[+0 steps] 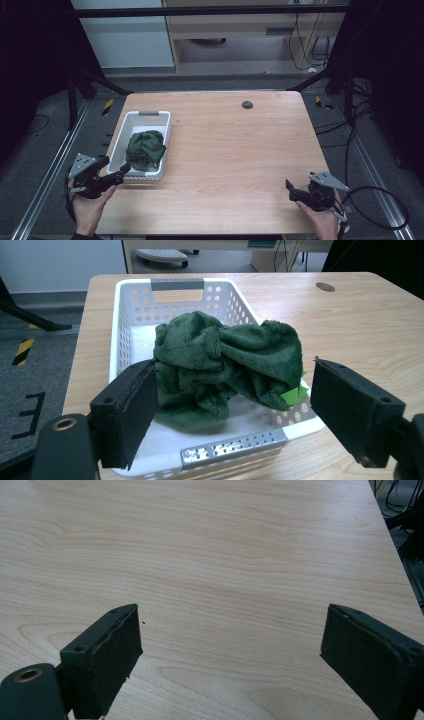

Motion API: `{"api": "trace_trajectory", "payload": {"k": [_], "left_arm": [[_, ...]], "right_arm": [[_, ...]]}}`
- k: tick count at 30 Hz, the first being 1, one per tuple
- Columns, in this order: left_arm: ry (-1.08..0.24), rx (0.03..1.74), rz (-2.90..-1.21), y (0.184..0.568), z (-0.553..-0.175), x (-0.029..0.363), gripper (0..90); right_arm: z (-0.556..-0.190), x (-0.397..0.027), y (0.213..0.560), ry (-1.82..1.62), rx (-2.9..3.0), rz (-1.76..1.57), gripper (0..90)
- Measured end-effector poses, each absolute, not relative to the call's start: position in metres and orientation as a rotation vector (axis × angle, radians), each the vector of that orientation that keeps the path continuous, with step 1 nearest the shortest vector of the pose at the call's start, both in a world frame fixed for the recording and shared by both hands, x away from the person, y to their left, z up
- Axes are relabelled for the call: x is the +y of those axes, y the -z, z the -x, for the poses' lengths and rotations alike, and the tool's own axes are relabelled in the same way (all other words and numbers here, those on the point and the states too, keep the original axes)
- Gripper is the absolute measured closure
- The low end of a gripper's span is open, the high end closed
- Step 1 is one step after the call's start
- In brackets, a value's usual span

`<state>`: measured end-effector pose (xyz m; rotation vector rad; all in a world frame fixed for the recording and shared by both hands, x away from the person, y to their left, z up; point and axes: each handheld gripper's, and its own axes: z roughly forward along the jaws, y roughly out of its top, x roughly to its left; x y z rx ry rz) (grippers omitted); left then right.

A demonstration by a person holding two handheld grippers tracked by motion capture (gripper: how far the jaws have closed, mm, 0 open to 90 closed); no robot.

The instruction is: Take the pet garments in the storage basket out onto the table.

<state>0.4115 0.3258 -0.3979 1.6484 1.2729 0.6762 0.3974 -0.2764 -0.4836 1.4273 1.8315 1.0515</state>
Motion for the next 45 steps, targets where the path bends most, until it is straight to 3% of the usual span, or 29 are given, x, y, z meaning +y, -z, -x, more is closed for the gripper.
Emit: {"api": "trace_trajectory", "payload": {"k": [45], "left_arm": [[-0.658,1.296,-1.816,0.385,-0.493,0.315,16.5]], "right_arm": [[-0.400,-0.277,0.485,-1.036,1.856,-1.430,8.1]]}}
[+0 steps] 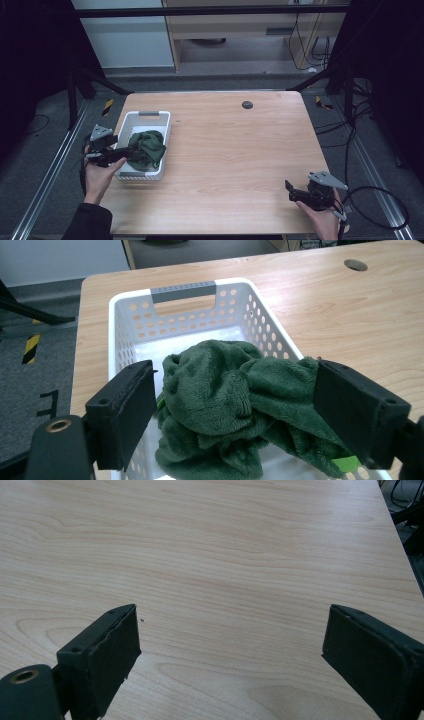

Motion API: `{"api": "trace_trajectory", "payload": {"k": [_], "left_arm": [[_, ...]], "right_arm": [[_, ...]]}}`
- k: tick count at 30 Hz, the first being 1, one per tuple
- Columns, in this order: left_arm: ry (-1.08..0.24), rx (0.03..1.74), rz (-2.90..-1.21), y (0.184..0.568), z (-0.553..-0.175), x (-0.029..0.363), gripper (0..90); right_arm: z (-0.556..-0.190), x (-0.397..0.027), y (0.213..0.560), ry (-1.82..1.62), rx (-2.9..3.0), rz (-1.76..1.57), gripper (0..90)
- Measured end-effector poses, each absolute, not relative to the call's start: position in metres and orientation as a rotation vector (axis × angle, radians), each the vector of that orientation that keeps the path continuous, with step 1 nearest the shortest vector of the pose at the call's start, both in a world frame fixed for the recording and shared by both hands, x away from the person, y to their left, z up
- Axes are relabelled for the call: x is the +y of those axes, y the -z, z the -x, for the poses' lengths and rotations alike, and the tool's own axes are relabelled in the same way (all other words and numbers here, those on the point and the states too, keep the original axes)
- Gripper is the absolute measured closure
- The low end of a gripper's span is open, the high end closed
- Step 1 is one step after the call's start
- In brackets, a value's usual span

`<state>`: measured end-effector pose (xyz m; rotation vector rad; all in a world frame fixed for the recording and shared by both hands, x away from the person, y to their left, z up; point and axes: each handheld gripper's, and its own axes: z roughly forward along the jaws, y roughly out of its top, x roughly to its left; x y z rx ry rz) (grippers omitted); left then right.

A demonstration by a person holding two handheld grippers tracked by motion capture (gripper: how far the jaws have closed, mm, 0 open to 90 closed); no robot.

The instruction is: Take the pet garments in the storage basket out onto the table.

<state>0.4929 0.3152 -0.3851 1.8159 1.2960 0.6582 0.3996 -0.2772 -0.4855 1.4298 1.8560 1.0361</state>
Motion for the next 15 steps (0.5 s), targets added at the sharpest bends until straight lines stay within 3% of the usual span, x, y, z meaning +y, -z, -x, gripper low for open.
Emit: {"api": "trace_trajectory", "payload": {"k": [15], "left_arm": [[-0.609,1.317,-1.902,0.390,-0.521,0.312,16.0]], "right_arm": [[-0.401,-0.278,0.487,-1.025,1.871,-1.433,7.4]]}}
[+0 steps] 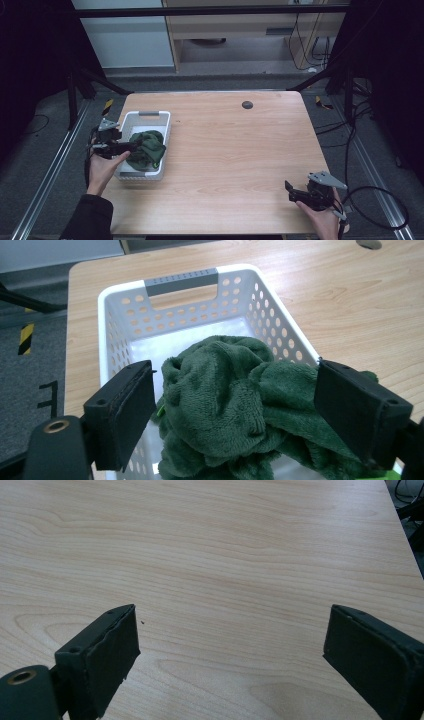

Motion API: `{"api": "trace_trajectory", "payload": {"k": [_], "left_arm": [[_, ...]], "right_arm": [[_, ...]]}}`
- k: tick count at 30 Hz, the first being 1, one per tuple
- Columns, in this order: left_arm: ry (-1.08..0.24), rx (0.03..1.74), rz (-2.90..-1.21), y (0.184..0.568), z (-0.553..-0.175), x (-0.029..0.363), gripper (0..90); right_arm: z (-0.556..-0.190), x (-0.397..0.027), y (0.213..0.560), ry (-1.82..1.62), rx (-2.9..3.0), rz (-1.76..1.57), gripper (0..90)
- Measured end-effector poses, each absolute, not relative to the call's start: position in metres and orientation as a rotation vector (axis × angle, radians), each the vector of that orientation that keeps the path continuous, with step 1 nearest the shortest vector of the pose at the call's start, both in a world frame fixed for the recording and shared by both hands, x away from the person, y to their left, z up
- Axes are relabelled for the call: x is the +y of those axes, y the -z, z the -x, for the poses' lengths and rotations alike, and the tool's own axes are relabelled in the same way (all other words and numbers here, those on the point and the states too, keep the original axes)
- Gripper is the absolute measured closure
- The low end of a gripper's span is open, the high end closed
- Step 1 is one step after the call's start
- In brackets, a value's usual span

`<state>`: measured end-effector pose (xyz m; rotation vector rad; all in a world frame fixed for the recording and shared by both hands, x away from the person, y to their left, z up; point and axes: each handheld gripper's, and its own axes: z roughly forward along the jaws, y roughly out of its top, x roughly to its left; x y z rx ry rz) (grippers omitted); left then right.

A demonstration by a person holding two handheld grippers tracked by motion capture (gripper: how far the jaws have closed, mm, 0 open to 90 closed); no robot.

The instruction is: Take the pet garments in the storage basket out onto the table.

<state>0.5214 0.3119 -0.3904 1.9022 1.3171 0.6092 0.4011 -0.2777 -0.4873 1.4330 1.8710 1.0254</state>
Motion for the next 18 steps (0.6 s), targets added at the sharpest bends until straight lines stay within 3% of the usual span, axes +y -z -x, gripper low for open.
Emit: {"api": "trace_trajectory", "payload": {"k": [18], "left_arm": [[-0.528,1.362,-1.991,0.413,-0.547,0.314,14.0]], "right_arm": [[-0.402,-0.276,0.490,-1.017,1.895,-1.428,6.2]]}}
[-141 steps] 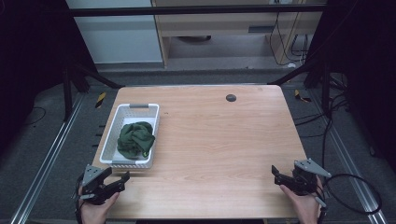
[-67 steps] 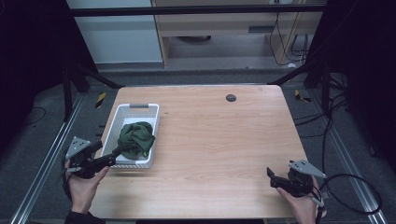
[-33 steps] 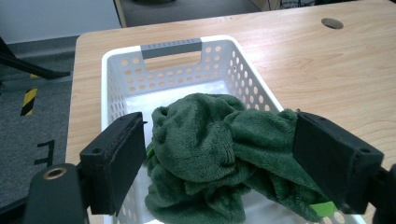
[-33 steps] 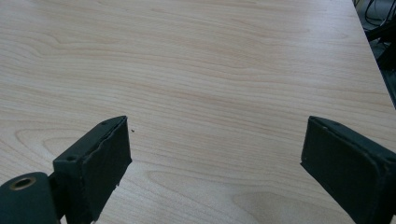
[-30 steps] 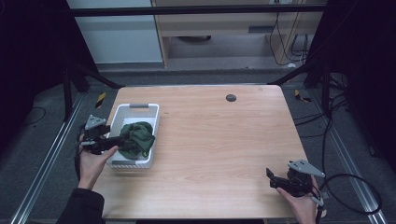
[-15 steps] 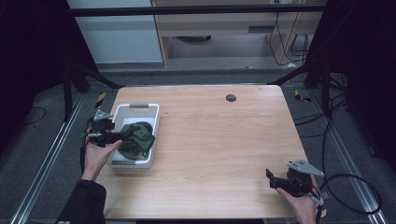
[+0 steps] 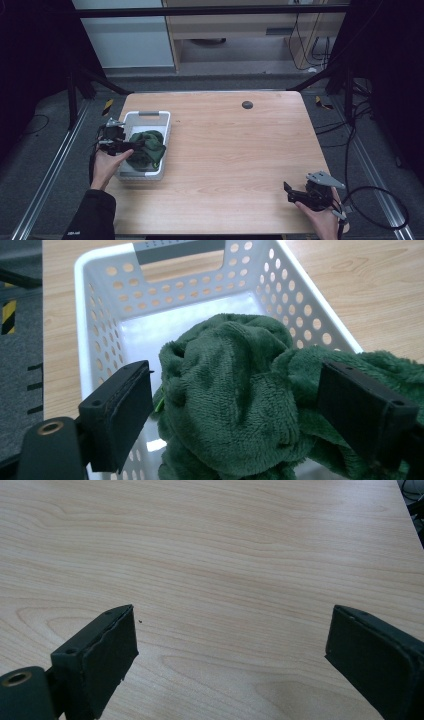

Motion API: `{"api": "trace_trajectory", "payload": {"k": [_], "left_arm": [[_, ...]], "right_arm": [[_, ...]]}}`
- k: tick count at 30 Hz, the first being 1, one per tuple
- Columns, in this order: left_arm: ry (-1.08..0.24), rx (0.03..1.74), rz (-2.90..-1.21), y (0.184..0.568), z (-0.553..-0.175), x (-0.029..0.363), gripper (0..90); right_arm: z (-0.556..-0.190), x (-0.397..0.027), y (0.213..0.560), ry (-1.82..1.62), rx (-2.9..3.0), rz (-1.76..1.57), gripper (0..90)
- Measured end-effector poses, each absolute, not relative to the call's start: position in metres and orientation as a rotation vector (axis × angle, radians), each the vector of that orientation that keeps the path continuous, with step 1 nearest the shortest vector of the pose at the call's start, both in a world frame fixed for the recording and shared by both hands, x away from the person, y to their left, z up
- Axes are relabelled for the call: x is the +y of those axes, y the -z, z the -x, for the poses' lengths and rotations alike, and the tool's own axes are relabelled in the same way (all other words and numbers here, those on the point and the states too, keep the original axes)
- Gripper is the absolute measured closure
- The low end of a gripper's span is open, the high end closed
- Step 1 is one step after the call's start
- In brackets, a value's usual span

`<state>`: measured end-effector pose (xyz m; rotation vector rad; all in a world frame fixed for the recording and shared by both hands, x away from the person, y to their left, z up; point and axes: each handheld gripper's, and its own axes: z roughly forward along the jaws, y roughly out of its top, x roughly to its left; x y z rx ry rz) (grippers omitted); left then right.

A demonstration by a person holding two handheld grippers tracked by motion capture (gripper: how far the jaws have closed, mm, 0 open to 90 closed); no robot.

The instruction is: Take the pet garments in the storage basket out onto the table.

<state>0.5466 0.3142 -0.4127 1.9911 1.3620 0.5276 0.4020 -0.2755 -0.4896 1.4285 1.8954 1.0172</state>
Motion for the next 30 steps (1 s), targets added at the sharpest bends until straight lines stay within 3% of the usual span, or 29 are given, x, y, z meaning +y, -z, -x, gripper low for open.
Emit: {"api": "trace_trajectory", "payload": {"k": [19,30], "left_arm": [[-0.424,1.414,-2.048,0.433,-0.560,0.305,15.1],[-0.392,1.425,-2.104,0.439,-0.560,0.298,32.7]], "right_arm": [[-0.404,-0.276,0.491,-1.012,1.903,-1.439,4.8],[-0.405,-0.274,0.492,-1.010,1.927,-1.450,4.7]]}}
